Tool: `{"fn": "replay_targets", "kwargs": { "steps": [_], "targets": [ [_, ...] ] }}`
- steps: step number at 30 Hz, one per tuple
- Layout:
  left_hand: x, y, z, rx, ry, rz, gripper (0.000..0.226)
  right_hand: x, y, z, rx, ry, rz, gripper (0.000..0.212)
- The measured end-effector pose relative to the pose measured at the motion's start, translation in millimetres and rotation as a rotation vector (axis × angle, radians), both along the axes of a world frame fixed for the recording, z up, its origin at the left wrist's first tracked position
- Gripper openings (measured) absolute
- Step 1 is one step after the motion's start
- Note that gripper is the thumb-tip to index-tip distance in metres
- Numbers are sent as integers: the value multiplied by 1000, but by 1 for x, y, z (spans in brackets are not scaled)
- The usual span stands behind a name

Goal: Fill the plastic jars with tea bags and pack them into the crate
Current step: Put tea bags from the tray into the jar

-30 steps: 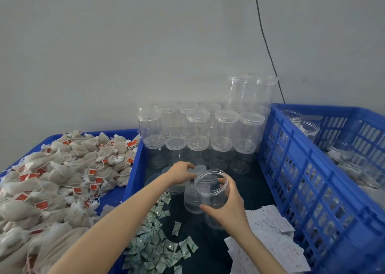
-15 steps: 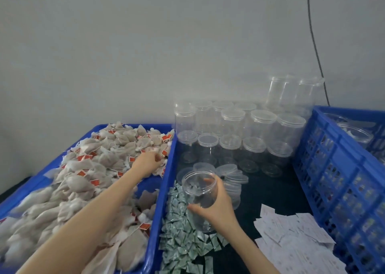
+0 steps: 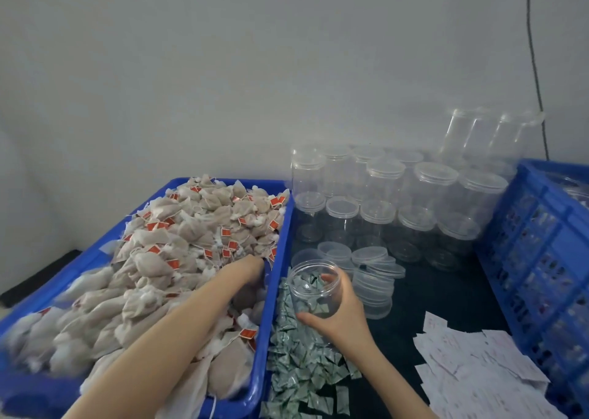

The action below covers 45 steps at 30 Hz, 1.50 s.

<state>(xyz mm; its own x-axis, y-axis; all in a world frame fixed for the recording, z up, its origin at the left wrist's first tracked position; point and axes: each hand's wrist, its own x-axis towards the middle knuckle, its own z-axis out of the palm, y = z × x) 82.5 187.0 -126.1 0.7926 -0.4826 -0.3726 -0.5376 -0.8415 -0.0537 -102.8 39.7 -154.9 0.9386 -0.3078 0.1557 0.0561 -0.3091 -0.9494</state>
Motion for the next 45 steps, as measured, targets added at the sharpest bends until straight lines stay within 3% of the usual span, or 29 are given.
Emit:
{"fn": "replay_targets", "kwargs": {
  "steps": [4,12,17,21,26,29,32,35,38,40,42,43,45],
  "targets": [
    [6,4,4,-4,8,55,31,3,3,1,7,-5,6,104],
    [7,12,23,-306,-53,148,8,8,2,5,-18,-13,-1,96],
    [1,13,50,-555,-231,166,6,12,2,5,-18,9,-1,103],
    [-15,10,92,-732,-400,88,10,15,4,5,-15,11,0,99],
    [-46,2,137,-916,-396,-48,4,17,8,6,9,22,7,99],
    [-65,-9,138,-846,-267,-174,8,18,11,7,16,24,0,92],
    [-75,-25,119,-630,-92,-285,7,18,12,9,25,1,-9,84],
    [-78,-38,98,-425,70,-380,20,16,10,13,37,-30,7,85],
    [-70,-37,95,-486,200,-394,27,14,7,14,59,-38,13,83],
    [-60,-30,101,-633,163,-348,18,12,4,13,79,-31,-1,86],
    [-44,-23,100,-752,-8,-257,12,9,2,13,41,-24,-22,96],
    [-35,-18,96,-739,-104,-193,10,9,1,14,18,-24,-27,99],
    [-21,-8,80,-467,-214,-81,18,8,0,14,3,-17,-31,100]
  ]
}}
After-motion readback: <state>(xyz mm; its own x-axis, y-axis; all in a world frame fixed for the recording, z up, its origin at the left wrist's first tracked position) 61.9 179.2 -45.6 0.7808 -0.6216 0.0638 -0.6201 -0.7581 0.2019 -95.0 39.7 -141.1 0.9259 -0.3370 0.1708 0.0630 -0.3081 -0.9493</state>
